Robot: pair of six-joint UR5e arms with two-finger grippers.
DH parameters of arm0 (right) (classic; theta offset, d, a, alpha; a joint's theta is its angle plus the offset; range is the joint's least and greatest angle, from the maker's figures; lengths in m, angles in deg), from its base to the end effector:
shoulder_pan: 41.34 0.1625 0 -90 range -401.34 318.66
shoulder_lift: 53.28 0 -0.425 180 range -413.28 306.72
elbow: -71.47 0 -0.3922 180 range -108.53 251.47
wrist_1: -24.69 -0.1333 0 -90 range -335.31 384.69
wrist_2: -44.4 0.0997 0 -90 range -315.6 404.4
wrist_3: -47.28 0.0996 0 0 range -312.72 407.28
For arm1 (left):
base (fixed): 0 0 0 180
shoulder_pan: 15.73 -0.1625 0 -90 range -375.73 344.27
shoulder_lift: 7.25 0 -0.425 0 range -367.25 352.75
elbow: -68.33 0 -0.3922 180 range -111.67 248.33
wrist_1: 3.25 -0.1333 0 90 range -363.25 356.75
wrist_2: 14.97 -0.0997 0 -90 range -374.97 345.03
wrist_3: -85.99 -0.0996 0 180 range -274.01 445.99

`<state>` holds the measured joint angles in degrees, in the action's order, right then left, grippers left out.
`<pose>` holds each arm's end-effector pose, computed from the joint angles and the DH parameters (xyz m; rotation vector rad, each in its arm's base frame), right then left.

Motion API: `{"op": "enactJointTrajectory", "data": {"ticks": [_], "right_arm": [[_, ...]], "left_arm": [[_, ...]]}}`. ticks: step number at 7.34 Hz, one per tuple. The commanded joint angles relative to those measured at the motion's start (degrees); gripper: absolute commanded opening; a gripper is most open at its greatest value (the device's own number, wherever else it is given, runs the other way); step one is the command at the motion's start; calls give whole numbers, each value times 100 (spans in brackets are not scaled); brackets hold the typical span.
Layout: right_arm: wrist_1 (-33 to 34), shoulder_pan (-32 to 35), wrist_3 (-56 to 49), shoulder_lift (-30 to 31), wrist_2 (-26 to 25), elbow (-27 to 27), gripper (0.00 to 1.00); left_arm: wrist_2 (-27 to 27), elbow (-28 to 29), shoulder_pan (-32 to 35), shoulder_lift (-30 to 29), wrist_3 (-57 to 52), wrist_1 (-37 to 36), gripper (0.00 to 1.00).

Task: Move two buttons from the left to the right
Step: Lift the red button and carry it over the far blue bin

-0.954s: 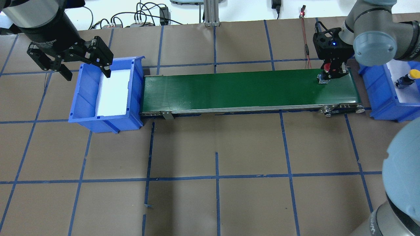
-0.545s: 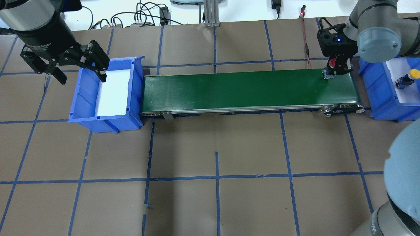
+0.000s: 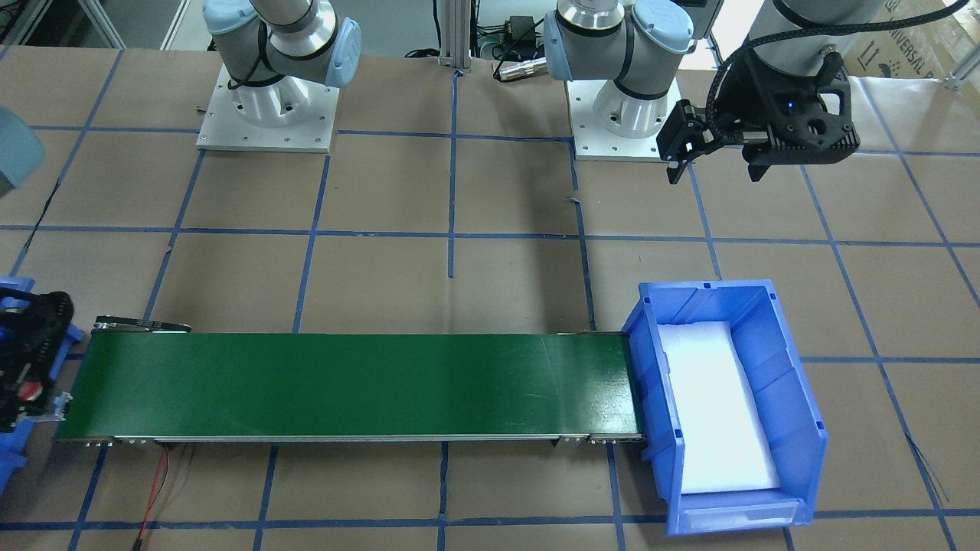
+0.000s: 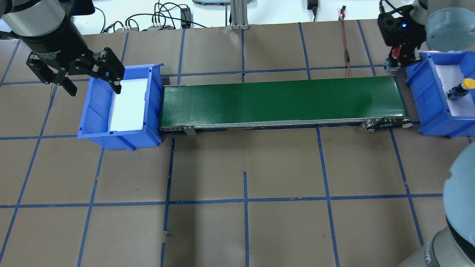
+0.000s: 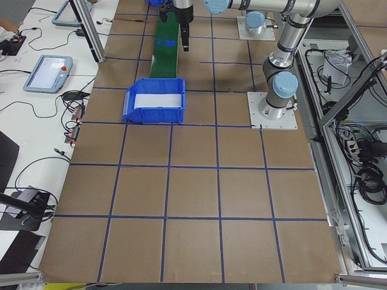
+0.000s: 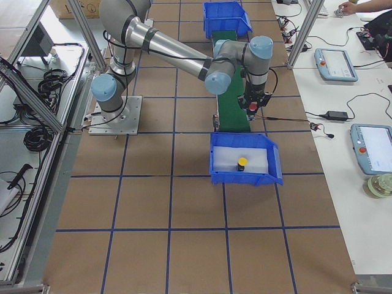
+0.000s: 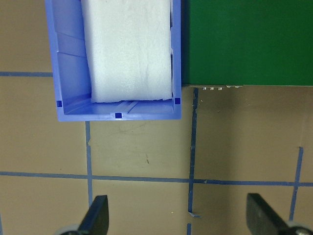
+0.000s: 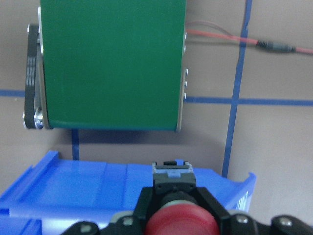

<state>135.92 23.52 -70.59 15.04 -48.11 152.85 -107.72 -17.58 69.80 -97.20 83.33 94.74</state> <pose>-0.1602 -0.6449 0.3845 2.1626 -2.0684 0.0056 -0.0904 -0.4921 0.5099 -0.0464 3.0956 0.1085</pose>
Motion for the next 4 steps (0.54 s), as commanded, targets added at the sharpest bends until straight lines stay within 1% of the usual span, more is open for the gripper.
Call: {"op": "enactJointTrajectory", "data": {"ticks": [1, 2, 3, 4], "right_arm": [[-172, -770, -795, -20, 285, -192, 8], [-111, -947, -877, -194, 416, -105, 8], [-58, -957, -861, -579, 687, -113, 8], [178, -957, -861, -765, 699, -96, 8]], "left_arm": [[-7, 3, -2, -39, -7, -8, 100], [-7, -14, -19, -13, -7, 1, 100], [-7, -14, -10, -30, -7, 1, 100], [-7, -23, -10, -31, -7, 1, 100]]}}
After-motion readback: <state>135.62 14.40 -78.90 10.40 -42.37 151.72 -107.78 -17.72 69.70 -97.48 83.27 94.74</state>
